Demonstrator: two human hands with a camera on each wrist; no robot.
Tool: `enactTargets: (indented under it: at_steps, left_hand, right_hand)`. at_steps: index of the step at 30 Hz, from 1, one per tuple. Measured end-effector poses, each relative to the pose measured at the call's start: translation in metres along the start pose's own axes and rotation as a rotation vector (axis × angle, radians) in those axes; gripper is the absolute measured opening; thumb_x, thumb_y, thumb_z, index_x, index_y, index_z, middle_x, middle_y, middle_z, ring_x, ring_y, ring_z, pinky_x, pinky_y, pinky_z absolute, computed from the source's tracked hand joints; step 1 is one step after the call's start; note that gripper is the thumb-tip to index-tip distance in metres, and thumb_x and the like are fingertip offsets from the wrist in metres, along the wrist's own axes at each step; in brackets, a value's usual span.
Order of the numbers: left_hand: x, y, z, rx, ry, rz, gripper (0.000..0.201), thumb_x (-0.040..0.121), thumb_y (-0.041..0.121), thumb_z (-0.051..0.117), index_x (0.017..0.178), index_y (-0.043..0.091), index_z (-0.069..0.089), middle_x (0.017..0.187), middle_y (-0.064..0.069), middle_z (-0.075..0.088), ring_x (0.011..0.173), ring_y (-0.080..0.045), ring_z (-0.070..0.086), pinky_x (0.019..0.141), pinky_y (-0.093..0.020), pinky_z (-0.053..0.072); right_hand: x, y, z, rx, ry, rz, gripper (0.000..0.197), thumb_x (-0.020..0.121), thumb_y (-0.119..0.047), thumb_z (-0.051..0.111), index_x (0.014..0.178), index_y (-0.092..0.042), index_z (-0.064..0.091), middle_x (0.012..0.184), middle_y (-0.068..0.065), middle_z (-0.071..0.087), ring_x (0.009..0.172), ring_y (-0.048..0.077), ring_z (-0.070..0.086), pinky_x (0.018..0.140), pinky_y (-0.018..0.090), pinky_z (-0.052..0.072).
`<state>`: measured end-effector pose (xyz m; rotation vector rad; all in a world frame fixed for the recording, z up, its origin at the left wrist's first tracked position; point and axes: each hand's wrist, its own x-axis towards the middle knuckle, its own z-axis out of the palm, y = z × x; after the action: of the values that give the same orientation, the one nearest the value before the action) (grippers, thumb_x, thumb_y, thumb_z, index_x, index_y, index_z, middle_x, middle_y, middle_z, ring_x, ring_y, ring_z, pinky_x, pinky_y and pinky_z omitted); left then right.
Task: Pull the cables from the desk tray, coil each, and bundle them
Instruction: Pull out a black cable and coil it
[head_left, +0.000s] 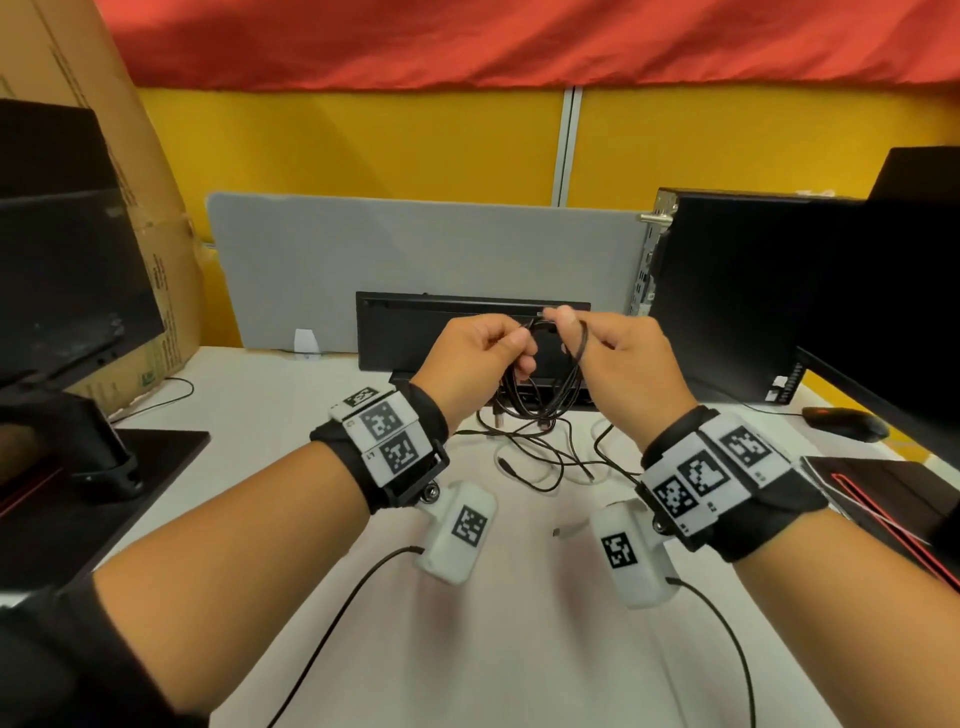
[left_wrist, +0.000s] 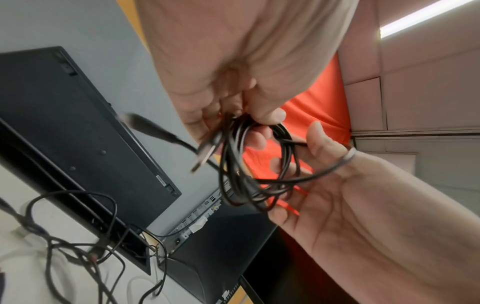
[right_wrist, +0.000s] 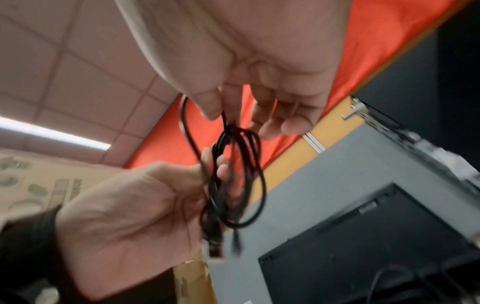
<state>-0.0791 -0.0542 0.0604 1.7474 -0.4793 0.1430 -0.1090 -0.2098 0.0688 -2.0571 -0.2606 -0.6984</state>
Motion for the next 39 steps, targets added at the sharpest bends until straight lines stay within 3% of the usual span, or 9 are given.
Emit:
enactTargets:
  at_steps: [3,5,9,14,22,26,30,35,39]
  left_hand:
    - [-0.003,-0.006,0.0,-0.152,-0.04,-0.082,0.024,0.099,0.003,0.046,0.081,0.006,0.062,0.065,-0.005,0.058,0.062,-0.017,0.062,0.067,-0.027,0.059]
    - [-0.007,-0.008,0.001,-0.294,-0.049,-0.152,0.025,0.101,0.002,0.041,0.081,0.004,0.057,0.063,-0.003,0.048,0.053,-0.013,0.051,0.058,-0.027,0.053]
    - [-0.009,-0.011,-0.002,-0.466,-0.093,-0.313,0.025,0.102,0.014,0.038,0.08,0.009,0.05,0.06,0.003,0.034,0.048,-0.009,0.027,0.046,-0.022,0.029]
    - [-0.012,-0.014,0.004,-0.282,-0.096,-0.225,0.028,0.099,0.032,0.051,0.083,0.01,0.057,0.052,0.009,0.032,0.043,-0.008,0.025,0.041,-0.021,0.027]
    - [-0.014,-0.016,0.005,-0.488,-0.015,-0.218,0.026,0.101,0.03,0.049,0.087,0.009,0.055,0.055,0.006,0.025,0.045,-0.008,0.02,0.04,-0.02,0.025]
    - [-0.015,-0.017,0.002,-0.546,0.011,-0.247,0.025,0.101,0.03,0.049,0.088,0.009,0.055,0.056,0.005,0.022,0.045,-0.008,0.018,0.039,-0.019,0.023]
    - [-0.016,-0.017,0.0,-0.539,-0.003,-0.26,0.026,0.101,0.03,0.049,0.088,0.009,0.055,0.056,0.006,0.022,0.045,-0.007,0.018,0.038,-0.018,0.023]
    - [-0.017,-0.019,-0.004,-0.444,-0.037,-0.304,0.028,0.101,0.032,0.048,0.089,0.008,0.056,0.054,0.007,0.026,0.043,-0.006,0.021,0.037,-0.018,0.022]
    - [-0.017,-0.021,0.0,-0.433,0.024,-0.288,0.027,0.101,0.032,0.047,0.086,0.01,0.055,0.056,0.006,0.026,0.044,-0.007,0.021,0.037,-0.018,0.023]
  right_hand:
    - [0.003,0.002,-0.001,0.202,-0.085,0.344,0.039,0.1,-0.044,0.042,0.096,-0.025,0.075,0.065,-0.011,0.07,0.055,0.003,0.059,0.056,0.022,0.048]
    - [0.005,0.001,-0.003,0.389,-0.096,0.487,0.044,0.101,-0.041,0.04,0.103,-0.013,0.073,0.078,-0.002,0.069,0.056,0.012,0.052,0.056,0.026,0.044]
    - [0.005,0.002,-0.011,0.489,-0.091,0.552,0.043,0.102,-0.033,0.043,0.088,-0.002,0.07,0.066,0.004,0.06,0.049,0.015,0.048,0.046,0.025,0.04]
    - [0.006,0.003,-0.009,0.491,-0.034,0.62,0.033,0.096,-0.025,0.055,0.069,-0.006,0.061,0.05,0.004,0.057,0.039,0.013,0.051,0.04,0.023,0.043]
    - [-0.003,0.011,-0.002,0.466,0.071,0.158,0.008,0.087,-0.005,0.068,0.091,-0.01,0.074,0.072,0.01,0.074,0.069,0.023,0.074,0.061,0.027,0.06]
    - [-0.005,0.017,-0.003,0.199,0.036,-0.142,0.018,0.086,-0.009,0.071,0.102,-0.016,0.075,0.086,-0.003,0.075,0.077,0.012,0.073,0.07,0.027,0.06]
    - [-0.006,0.021,-0.013,-0.297,0.027,-0.552,0.014,0.085,-0.01,0.072,0.098,-0.007,0.077,0.084,0.004,0.075,0.075,0.017,0.07,0.073,0.032,0.058]
    - [0.007,0.02,-0.037,-0.536,0.147,-0.495,0.012,0.092,-0.007,0.06,0.088,-0.004,0.071,0.076,0.007,0.066,0.07,0.021,0.062,0.069,0.041,0.056]
    - [0.005,0.008,-0.037,-0.431,0.004,-0.345,0.011,0.09,-0.019,0.064,0.087,-0.016,0.075,0.065,-0.013,0.062,0.057,0.004,0.061,0.061,0.021,0.057]
